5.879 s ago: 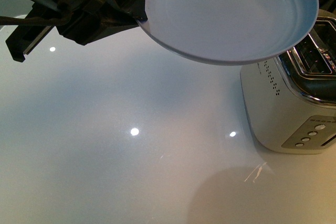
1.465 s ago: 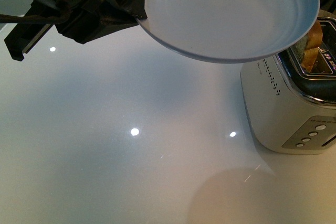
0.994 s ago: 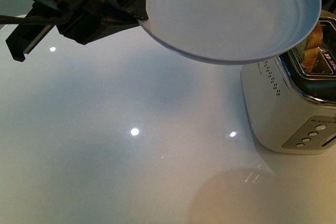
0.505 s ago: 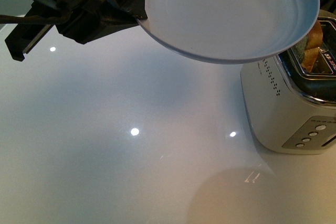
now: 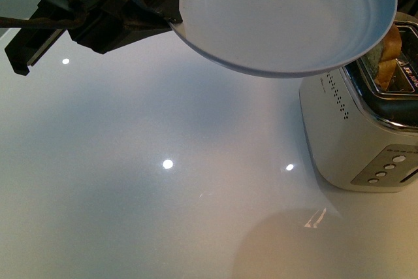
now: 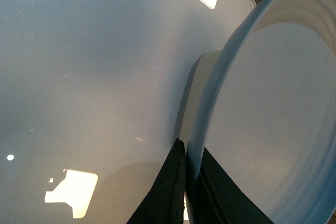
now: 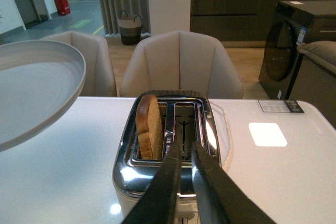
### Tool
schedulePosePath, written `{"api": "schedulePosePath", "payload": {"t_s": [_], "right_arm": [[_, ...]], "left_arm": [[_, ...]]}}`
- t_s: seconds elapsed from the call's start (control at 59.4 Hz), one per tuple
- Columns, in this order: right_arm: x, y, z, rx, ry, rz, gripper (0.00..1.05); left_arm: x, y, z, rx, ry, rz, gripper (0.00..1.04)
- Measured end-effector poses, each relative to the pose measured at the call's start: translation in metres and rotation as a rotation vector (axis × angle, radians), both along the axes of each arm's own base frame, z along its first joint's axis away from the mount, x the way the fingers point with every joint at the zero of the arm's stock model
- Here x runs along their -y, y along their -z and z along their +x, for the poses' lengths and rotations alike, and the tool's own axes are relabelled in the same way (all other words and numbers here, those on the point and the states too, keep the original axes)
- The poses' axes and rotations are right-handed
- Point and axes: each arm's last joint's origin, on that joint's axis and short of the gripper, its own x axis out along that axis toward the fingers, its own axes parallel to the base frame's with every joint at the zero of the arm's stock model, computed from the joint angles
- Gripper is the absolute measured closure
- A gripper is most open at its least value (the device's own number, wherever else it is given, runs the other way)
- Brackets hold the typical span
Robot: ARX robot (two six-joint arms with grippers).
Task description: Left arm holds plate, right arm toasts bread
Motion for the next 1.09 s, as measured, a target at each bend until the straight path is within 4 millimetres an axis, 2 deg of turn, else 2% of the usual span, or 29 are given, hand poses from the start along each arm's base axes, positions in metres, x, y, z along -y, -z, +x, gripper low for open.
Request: {"api": "schedulePosePath", "payload": {"t_s": [0.168, 0.236, 0.303, 0.488, 0.64, 0.758, 0.792, 0.876, 0.994, 1.095], "right_arm": [[0.000, 0.000, 0.000, 0.001, 0.000, 0.000, 0.37], [0.000, 0.000, 0.000, 0.001, 0.000, 0.000, 0.21], [0.000, 0.000, 0.000, 0.001, 0.000, 0.000, 0.08], [0.000, 0.000, 0.000, 0.001, 0.000, 0.000, 0.09], [0.000, 0.000, 0.000, 0.001, 0.000, 0.000, 0.09], [0.000, 0.000, 0.000, 0.002, 0.000, 0.000, 0.09], [0.000, 0.000, 0.000, 0.002, 0.000, 0.000, 0.09], [0.000, 0.000, 0.000, 0.002, 0.000, 0.000, 0.09], [0.000, 0.000, 0.000, 0.002, 0.000, 0.000, 0.09], [0.000, 0.000, 0.000, 0.002, 0.000, 0.000, 0.09]], "left_arm": [[0.000, 0.000, 0.000, -0.001, 0.002, -0.001, 1.02], [0.000, 0.000, 0.000, 0.000, 0.000, 0.000, 1.02], [0.001, 0.000, 0.002, 0.060, 0.054, -0.122, 1.02], [-0.010, -0.012, 0.012, 0.132, 0.059, -0.199, 1.02], [-0.036, -0.010, 0.024, 0.129, 0.024, -0.186, 1.02], [-0.065, -0.001, 0.036, 0.122, -0.014, -0.157, 1.02], [-0.074, 0.003, 0.040, 0.117, -0.030, -0.146, 1.02], [-0.112, 0.033, 0.051, 0.066, -0.099, -0.083, 1.02], [-0.144, 0.067, 0.060, 0.010, -0.164, -0.035, 1.02], [-0.160, 0.093, 0.064, -0.033, -0.198, -0.009, 1.02]]}}
